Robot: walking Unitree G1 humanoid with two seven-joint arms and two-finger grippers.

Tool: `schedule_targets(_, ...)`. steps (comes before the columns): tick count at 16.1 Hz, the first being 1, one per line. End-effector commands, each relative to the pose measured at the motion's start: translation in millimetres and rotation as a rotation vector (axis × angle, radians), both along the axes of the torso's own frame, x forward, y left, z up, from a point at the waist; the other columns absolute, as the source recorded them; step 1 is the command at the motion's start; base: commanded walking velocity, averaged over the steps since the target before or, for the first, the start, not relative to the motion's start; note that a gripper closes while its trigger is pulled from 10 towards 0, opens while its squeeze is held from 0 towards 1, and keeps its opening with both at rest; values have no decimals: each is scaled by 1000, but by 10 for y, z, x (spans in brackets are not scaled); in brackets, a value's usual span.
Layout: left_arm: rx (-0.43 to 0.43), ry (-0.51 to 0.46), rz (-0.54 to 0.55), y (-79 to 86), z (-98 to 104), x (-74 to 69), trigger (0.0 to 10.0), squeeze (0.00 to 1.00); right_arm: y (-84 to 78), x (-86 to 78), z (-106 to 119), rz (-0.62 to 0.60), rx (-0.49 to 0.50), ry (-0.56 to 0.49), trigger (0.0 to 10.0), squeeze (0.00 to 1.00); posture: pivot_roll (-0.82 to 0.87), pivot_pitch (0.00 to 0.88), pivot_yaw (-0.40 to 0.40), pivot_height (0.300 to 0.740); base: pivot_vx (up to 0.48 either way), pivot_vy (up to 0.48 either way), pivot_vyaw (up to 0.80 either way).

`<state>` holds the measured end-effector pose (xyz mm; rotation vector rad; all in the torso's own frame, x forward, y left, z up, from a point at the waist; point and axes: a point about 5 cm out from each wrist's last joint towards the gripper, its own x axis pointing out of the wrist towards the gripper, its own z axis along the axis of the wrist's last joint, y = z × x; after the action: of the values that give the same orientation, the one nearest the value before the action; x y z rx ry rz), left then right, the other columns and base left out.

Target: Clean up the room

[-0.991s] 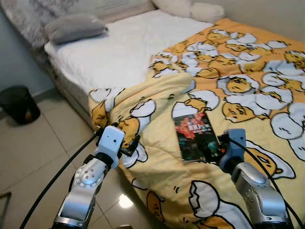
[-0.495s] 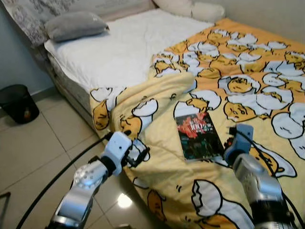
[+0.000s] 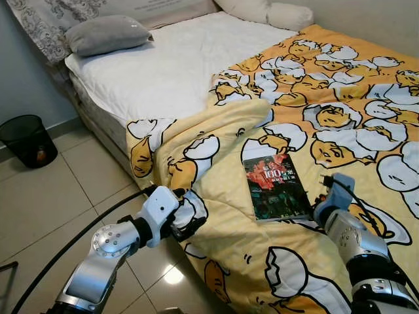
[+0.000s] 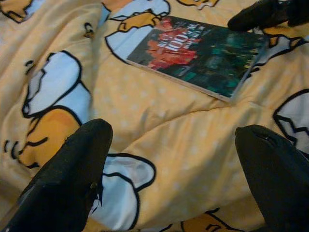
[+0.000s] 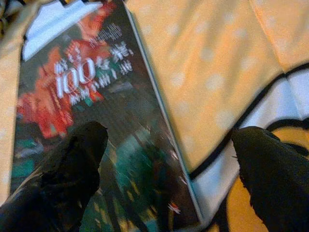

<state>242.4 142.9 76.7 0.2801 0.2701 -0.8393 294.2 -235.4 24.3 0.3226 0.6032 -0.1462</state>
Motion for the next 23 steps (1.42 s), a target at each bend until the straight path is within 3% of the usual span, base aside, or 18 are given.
schedule_targets(1,10,5,-10,25,18,-11,10000,133,-28,6,1,-1,26,4,10000,0,-19,0,25,740,0,0,0)
schedule_targets(4,5,12,-14,20,32,-22,10000,137,-1,-73,-60,22,194,14,10000,0,-20,0,27,740,0,0,0)
schedule_targets(10,13,26,-28,24,6,-46,10000,137,-67,-152,-67,61,323,-10,10000,0,-22,0,36,740,0,0,0)
schedule_targets(13,19,29,-35,21,-1,-56,10000,133,-10,-229,-216,68,310,81,10000,0,-19,0,40,740,0,0,0)
schedule_targets(18,50,31,-42,67,7,-57,10000,137,56,-458,-557,-40,253,248,10000,0,34,0,64,740,0,0,0)
schedule_targets(21,58,35,-35,140,-5,-32,10000,141,272,-332,-486,-19,461,148,10000,0,55,0,67,740,0,0,0)
schedule_targets(23,64,42,-27,180,-35,-16,10000,141,319,-210,-384,-35,552,61,10000,0,59,0,70,740,0,0,0)
